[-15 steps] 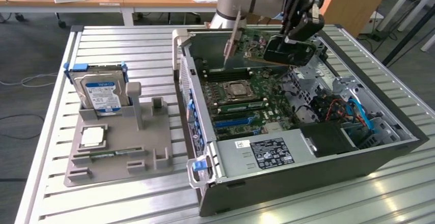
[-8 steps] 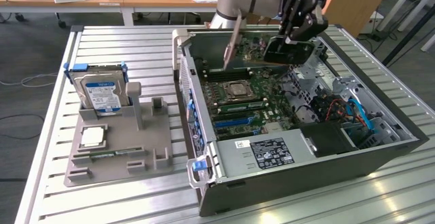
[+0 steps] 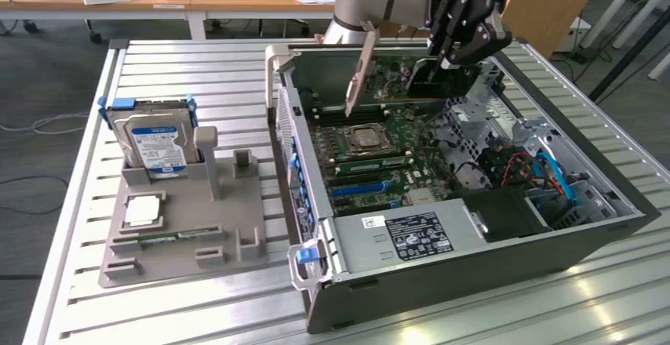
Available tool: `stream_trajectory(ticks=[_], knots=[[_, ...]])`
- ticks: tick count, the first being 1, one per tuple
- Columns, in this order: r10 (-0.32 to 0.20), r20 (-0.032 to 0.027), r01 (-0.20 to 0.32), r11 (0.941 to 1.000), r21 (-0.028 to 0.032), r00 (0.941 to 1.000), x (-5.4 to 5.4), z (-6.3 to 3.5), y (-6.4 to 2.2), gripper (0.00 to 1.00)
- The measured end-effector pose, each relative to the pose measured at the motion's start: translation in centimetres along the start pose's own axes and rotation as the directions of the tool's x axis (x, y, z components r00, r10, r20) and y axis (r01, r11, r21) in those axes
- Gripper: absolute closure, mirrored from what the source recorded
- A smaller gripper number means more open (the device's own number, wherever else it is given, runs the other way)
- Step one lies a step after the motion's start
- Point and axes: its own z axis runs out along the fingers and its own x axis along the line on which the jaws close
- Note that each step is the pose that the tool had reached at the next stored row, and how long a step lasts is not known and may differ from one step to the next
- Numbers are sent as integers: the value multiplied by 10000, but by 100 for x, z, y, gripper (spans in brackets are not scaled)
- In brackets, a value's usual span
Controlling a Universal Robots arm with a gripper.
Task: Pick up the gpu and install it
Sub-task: 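Insert the gpu into the slot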
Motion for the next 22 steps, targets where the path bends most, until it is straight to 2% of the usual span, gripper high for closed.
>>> stream_trajectory(ticks=[6, 7, 8, 10, 11, 18, 22], knots=[[-118, -5, 118, 9999, -2, 9999, 0, 0, 1, 73], [-120, -6, 120, 9999, 33, 9999, 0, 0, 4, 73], [-124, -9, 125, 9999, 114, 9999, 0, 0, 9, 73], [-133, -16, 133, 9994, 311, 9999, -1, 1, 27, 73], [-137, -18, 138, 9992, 382, 9999, -1, 2, 33, 73], [-103, -17, 104, 9992, 397, 9999, -1, 8, 34, 73], [230, -4, -229, 9989, 413, 9997, 0, 32, 34, 73]])
